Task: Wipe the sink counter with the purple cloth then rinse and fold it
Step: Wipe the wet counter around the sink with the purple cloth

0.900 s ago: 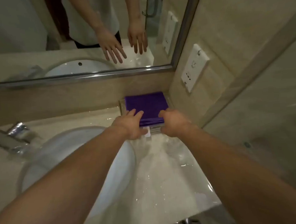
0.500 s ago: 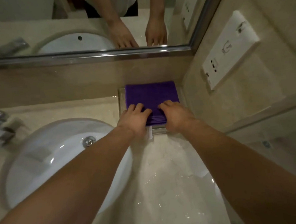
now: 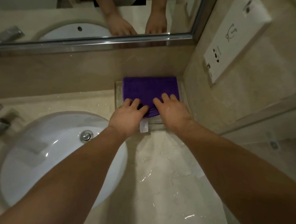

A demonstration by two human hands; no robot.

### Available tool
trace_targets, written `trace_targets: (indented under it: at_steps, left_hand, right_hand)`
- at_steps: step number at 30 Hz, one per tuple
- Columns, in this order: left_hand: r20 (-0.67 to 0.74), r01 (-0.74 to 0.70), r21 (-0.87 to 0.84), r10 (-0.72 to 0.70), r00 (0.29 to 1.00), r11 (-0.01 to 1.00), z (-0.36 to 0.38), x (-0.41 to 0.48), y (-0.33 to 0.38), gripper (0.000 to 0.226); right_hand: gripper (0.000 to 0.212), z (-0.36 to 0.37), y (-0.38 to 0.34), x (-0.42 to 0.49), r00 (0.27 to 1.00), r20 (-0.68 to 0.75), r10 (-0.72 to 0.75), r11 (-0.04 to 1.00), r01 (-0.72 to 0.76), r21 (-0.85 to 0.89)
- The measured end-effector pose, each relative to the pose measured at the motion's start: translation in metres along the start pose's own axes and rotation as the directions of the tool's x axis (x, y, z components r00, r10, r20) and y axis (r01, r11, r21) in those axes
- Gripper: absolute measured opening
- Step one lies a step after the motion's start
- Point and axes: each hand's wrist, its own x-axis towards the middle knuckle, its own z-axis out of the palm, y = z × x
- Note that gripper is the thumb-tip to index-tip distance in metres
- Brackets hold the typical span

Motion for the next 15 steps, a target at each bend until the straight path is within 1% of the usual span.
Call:
trace_targets:
  at_steps: [4, 6, 11, 15]
  left_hand:
    - [-0.015, 0.004, 0.018, -0.004, 1.0, 1.0, -0.004, -0.011, 0.012, 0.041]
    - [-0.02, 0.002, 0.009, -0.002, 1.0, 1.0, -0.004, -0.021, 0.018, 0.036]
    - [-0.067, 0.001, -0.029, -0.003, 0.998, 1.0, 0.009, -0.055, 0.04, 0.044]
    - [-0.13, -0.043, -0.048, 0.036, 0.991, 0.998, 0.026, -0.088, 0.055, 0.051]
  right_hand:
    - [0.066, -0.002, -0.001, -0.016, 0.999, 0.039, -0.018, 0.999, 0.016, 0.05]
    - [0.064, -0.001, -0.002, -0.029, 0.999, 0.038, -0.033, 0.998, 0.031, 0.048]
    - [0.045, 0.012, -0.002, -0.066, 0.994, -0.082, -0.065, 0.997, 0.069, 0.04]
    - [0.041, 0.03, -0.005, -0.1, 0.981, -0.186, -0.049, 0.997, 0.058, 0.044]
